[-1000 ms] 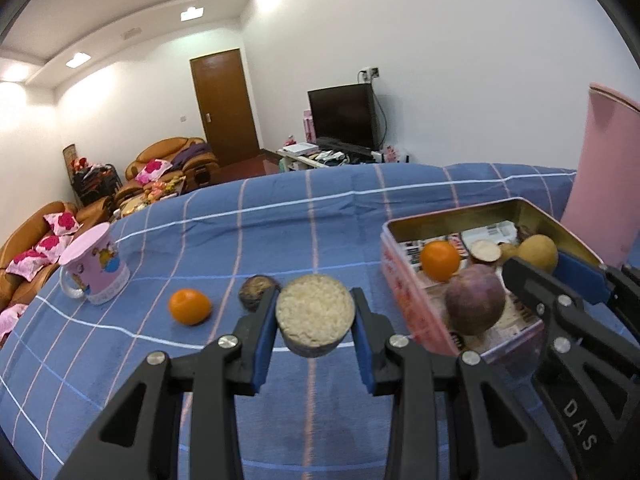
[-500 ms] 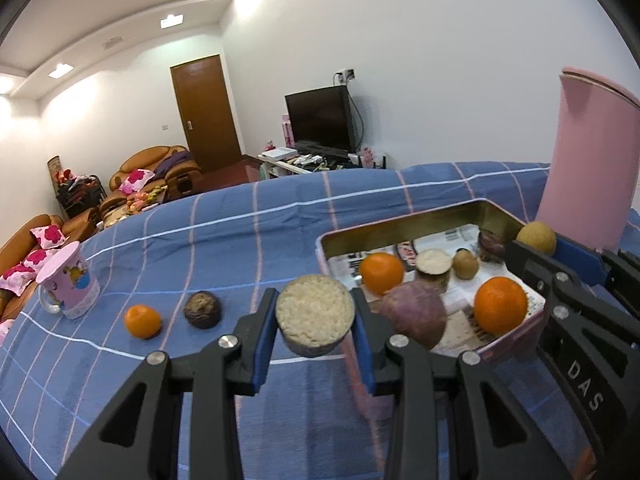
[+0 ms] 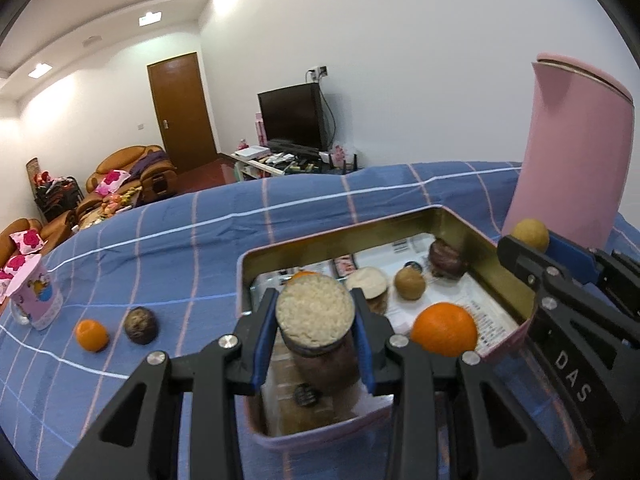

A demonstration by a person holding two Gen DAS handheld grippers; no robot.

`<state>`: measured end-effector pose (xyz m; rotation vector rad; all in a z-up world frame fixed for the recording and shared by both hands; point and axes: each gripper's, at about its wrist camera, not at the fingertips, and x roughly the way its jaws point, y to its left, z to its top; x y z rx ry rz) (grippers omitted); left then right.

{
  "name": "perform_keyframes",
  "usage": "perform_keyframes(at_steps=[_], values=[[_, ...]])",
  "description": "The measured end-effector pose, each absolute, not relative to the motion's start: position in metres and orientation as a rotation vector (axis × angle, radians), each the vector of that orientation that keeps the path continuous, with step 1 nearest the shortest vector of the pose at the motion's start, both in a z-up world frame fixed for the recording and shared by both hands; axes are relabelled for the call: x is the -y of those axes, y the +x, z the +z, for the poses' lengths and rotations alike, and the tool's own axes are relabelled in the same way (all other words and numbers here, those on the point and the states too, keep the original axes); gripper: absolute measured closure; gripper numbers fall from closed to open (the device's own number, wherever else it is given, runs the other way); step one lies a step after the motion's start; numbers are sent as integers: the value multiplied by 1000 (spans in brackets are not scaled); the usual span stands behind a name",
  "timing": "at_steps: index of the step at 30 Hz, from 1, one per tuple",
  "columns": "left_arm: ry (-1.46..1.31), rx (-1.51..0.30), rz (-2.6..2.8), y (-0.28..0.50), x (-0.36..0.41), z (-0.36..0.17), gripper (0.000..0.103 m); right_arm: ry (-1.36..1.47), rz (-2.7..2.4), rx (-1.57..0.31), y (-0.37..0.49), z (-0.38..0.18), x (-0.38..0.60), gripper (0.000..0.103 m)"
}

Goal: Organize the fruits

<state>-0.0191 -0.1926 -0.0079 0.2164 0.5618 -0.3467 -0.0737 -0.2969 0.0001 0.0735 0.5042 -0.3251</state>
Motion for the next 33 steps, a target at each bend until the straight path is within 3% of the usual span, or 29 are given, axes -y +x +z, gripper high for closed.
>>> perform_keyframes(at_steps=[18,33], values=[[134,-630,-368,15,212,-11,66,19,-416,-473,-53,6,312,71],[127,-701,-407,36,214,-17,66,104,-274,-590,-14,-7,324,71]])
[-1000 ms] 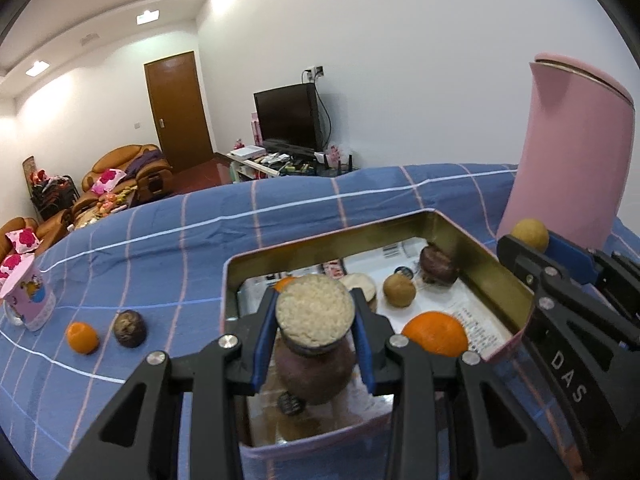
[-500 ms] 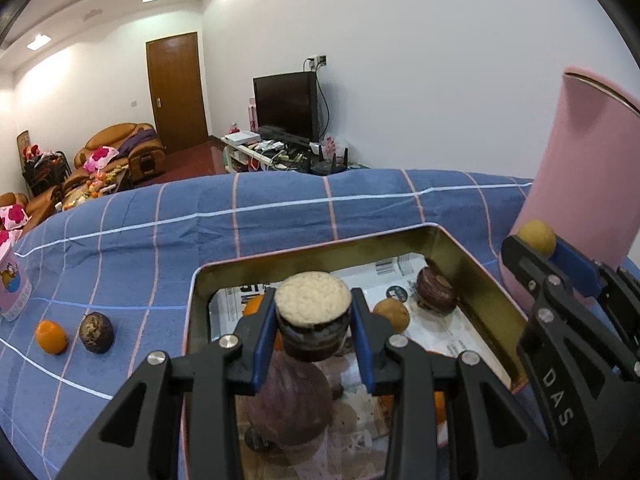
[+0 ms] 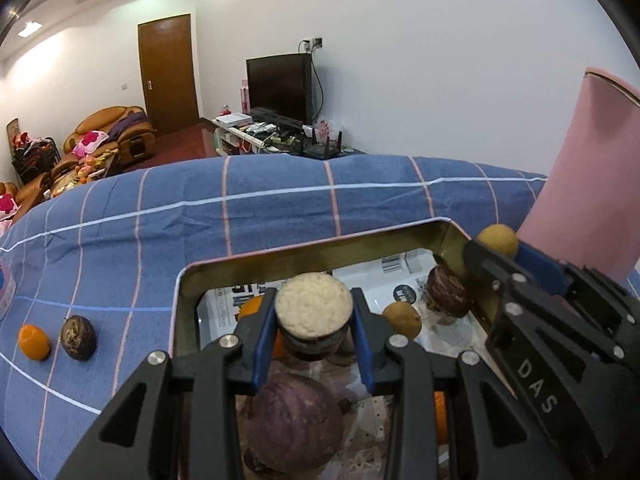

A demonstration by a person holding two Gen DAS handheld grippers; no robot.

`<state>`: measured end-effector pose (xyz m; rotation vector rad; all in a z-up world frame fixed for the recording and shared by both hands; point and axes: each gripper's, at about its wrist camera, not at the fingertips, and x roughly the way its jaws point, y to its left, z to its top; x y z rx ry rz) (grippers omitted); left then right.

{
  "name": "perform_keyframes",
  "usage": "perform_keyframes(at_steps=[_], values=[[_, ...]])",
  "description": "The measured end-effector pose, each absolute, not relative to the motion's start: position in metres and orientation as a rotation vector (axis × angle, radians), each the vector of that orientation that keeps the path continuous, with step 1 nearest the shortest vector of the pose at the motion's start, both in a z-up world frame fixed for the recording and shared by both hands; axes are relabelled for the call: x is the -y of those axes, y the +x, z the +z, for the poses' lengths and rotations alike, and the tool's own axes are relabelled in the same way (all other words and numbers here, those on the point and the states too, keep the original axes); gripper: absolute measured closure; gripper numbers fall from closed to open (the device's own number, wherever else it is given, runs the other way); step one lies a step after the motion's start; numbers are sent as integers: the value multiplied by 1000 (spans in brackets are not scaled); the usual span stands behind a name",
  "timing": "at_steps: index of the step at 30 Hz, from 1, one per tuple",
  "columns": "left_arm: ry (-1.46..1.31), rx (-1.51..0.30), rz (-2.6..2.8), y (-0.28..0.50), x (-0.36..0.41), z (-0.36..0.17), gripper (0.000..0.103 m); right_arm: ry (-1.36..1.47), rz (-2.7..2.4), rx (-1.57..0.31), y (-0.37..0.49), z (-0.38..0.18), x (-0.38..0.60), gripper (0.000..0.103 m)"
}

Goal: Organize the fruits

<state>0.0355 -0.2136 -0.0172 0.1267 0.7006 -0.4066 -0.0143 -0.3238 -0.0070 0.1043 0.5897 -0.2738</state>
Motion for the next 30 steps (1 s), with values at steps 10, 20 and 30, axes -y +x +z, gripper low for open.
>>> perform_keyframes(at_steps=[10,20,30], values=[[117,-696,-408,35,208,-15,67,161,-143,-631,-4,-15,326,71],[102,-692,-397,33,201,-17,67,215,-30,-632,-1,-19,329,71],[91,-689,-393,35,196,-17,67,288,19,-639,-1,-23,330,66]])
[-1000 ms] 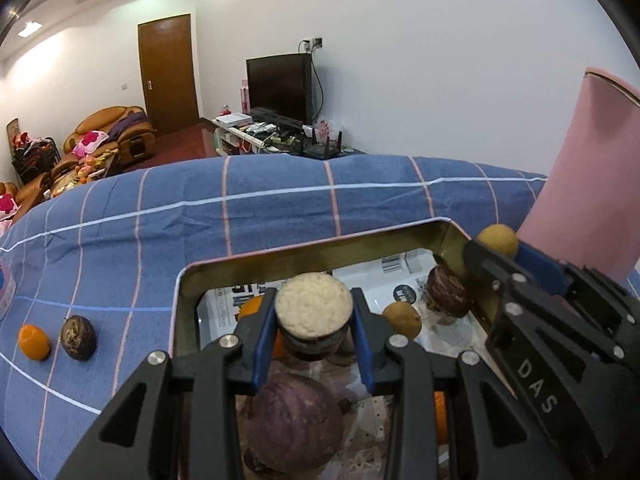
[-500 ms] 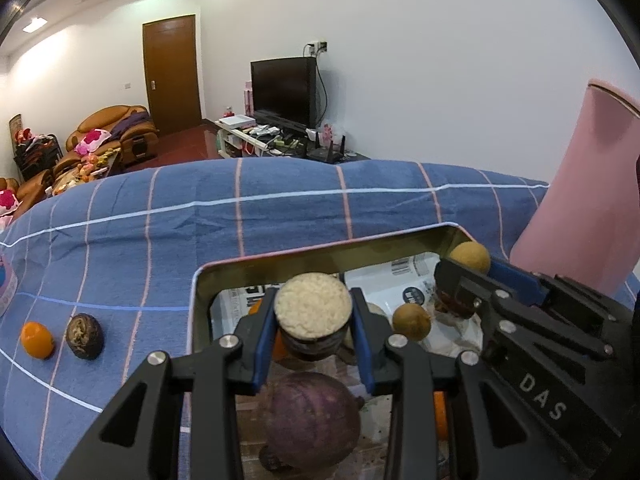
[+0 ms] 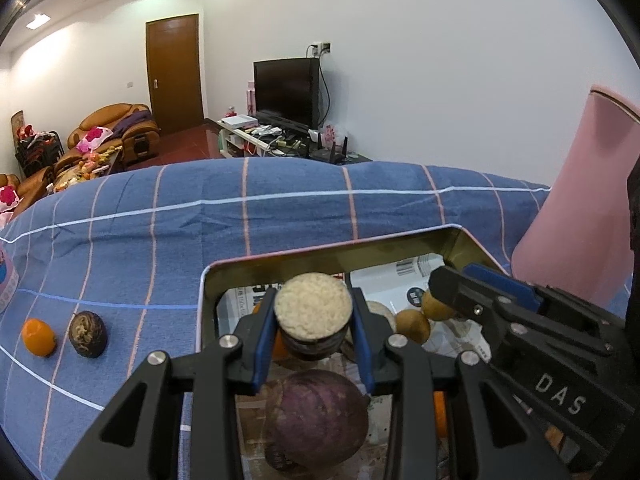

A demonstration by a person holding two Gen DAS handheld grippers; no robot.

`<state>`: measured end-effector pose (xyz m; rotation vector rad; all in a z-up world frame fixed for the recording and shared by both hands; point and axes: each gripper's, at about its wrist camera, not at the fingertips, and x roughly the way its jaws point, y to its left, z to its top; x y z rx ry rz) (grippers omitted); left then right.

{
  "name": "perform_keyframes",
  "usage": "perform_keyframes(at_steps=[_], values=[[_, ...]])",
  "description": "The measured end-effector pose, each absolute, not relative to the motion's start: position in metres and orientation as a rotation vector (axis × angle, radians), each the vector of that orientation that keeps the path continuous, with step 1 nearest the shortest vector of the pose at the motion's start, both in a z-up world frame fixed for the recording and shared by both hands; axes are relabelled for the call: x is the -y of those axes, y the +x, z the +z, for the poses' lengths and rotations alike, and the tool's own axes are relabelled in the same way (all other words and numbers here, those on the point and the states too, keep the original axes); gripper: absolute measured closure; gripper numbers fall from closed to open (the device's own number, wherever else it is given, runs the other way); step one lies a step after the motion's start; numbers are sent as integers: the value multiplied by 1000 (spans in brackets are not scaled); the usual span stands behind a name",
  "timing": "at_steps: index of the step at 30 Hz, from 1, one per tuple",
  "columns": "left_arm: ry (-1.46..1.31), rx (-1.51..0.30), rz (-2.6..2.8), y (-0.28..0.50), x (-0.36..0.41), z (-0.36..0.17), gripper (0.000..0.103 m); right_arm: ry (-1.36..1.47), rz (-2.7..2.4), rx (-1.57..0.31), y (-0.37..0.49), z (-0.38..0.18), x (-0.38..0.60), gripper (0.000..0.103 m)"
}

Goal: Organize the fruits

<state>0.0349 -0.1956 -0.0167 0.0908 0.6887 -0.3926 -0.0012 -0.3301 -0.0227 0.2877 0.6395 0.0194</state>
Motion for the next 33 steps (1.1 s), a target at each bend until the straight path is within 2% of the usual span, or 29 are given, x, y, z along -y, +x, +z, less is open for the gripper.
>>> perform_keyframes(at_steps=[2,4,5,6,7,9,12,14,22,26,28,33], values=[[91,-689,-390,35,195,-17,67,300,21,-629,-3,-21,333,62],[109,-684,-395,33,198,-17,61,308,23,-598,-8,-17,334,44],[125,-675,-394,31,201,-16,52,304,14,-569,-12,-13,334,31],[136,-666,-386,29,203,-16,41,292,1,-544,-16,-9,332,27],[147,-653,-372,27,204,-15,35,274,-19,-521,-19,-6,330,27],[155,-627,-338,23,204,-13,16,238,-78,-485,-25,-1,328,27],[157,-598,-315,19,202,-10,3,229,-145,-447,-31,3,328,27],[178,-581,-308,16,205,-9,0,230,-185,-424,-36,5,331,27],[210,-544,-270,11,206,-5,0,230,-292,-399,-48,9,338,27],[203,-482,-258,1,203,0,0,194,-322,-327,-60,15,335,27],[208,-478,-253,1,203,0,0,167,-346,-311,-63,16,332,20],[214,-479,-239,-1,203,0,0,157,-352,-307,-68,17,329,19]])
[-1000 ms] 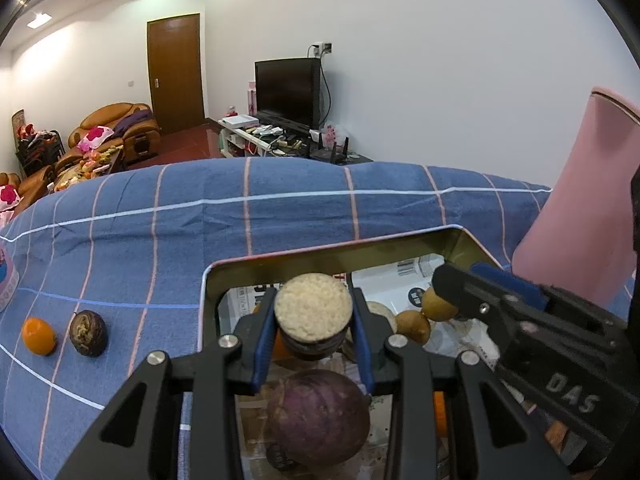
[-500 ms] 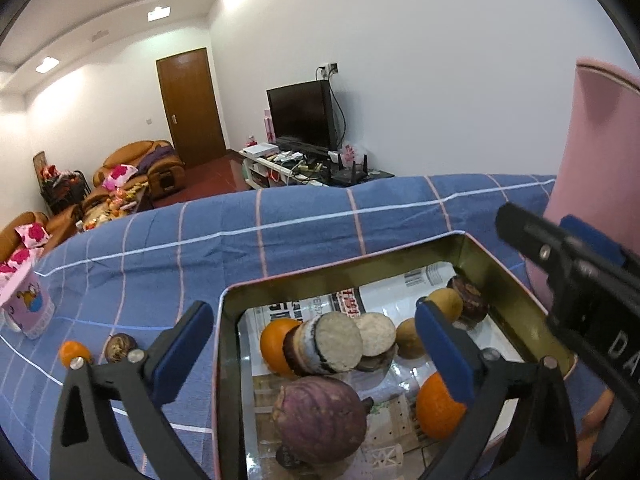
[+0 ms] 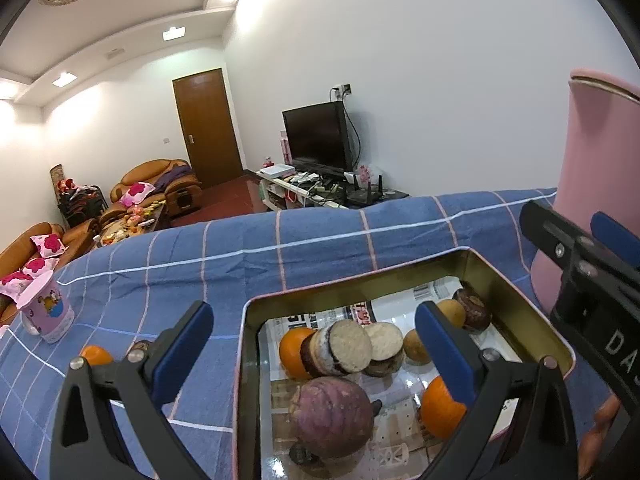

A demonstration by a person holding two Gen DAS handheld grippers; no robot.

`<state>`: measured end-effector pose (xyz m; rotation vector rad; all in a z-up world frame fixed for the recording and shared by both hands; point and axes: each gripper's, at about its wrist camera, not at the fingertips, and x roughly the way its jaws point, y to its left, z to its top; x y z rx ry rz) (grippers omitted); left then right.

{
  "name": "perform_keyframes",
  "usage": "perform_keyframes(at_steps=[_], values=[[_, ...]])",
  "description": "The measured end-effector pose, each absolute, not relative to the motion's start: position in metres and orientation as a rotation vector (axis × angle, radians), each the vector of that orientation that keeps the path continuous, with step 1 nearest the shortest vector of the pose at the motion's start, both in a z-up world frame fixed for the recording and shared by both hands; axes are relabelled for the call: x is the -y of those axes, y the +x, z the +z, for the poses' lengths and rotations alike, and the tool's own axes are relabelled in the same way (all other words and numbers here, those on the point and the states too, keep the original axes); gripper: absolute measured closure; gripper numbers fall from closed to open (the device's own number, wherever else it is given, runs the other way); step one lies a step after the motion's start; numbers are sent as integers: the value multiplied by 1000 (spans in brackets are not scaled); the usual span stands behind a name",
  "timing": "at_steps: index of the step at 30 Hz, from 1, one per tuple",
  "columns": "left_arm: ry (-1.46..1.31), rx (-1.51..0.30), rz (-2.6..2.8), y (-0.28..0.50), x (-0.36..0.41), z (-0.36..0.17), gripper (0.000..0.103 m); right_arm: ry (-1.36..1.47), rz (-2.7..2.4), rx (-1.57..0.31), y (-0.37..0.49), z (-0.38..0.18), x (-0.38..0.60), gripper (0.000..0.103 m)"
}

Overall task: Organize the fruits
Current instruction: 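Move both open tools away from the tin toward the orange and brown fruit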

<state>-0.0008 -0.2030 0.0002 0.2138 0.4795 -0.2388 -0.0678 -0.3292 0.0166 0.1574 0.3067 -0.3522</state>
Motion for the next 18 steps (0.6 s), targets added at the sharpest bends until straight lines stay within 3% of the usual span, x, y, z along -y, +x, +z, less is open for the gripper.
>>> perform_keyframes(at_steps=[18], values=[[263,-450,-290,-29,199,1,0,91,-411,-298,-89,17,308,19]])
